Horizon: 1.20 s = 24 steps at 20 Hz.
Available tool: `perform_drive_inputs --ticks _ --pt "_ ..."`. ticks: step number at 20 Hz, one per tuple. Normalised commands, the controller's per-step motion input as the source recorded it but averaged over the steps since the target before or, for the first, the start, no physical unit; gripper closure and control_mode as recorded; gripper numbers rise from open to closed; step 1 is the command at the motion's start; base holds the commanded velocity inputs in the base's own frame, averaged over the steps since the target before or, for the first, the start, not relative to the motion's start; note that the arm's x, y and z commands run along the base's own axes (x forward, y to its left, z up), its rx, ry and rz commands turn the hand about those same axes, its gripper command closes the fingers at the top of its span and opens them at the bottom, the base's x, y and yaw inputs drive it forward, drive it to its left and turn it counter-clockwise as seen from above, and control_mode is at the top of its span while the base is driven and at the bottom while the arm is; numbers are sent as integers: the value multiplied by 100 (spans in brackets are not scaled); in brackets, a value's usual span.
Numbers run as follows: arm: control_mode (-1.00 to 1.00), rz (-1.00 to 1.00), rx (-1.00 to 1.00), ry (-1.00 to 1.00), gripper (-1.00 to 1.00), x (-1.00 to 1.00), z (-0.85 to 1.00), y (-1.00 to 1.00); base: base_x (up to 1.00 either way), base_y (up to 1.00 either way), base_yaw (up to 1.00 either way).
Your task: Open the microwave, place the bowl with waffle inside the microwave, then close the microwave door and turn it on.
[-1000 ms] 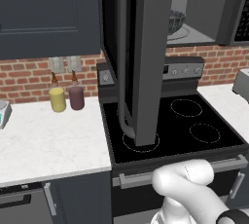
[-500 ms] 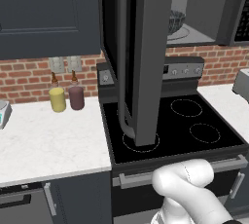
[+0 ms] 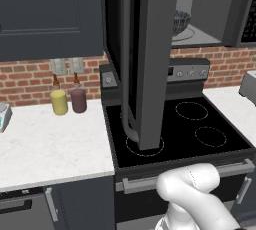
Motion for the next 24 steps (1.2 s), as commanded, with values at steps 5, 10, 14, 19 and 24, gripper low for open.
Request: perform_drive_inputs --ticks 5,10,14,19,24 --pt "-100 -23 56 0 -100 5 -6 34 0 0 0" --pt "-100 -47 38 2 -100 0 0 53 0 0 0" --pt "-100 -61 37 8 -100 0 0 28 0 0 0" --pt "-100 -48 56 3 -100 -2 8 -12 0 0 0" --pt "-100 -5 71 0 -100 -1 40 -84 0 0 0"
